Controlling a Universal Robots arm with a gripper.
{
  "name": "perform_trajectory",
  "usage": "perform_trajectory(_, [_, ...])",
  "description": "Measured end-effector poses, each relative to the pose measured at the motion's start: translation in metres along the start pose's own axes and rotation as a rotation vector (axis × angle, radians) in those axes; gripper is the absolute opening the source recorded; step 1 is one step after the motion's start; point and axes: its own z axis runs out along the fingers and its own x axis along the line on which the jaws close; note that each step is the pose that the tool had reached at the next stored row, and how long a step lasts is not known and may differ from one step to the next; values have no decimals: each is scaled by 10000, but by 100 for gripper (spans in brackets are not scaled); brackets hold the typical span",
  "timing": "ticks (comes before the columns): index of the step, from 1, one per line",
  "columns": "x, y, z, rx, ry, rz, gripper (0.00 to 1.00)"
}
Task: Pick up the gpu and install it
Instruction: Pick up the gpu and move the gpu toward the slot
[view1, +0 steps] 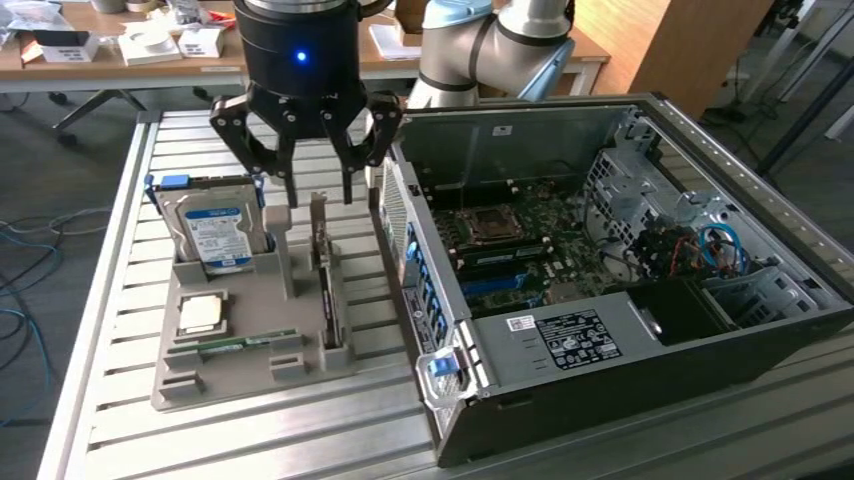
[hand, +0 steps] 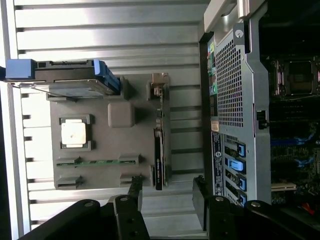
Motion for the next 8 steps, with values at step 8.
perform_trajectory(8, [3,-6,139,1,0,0,53])
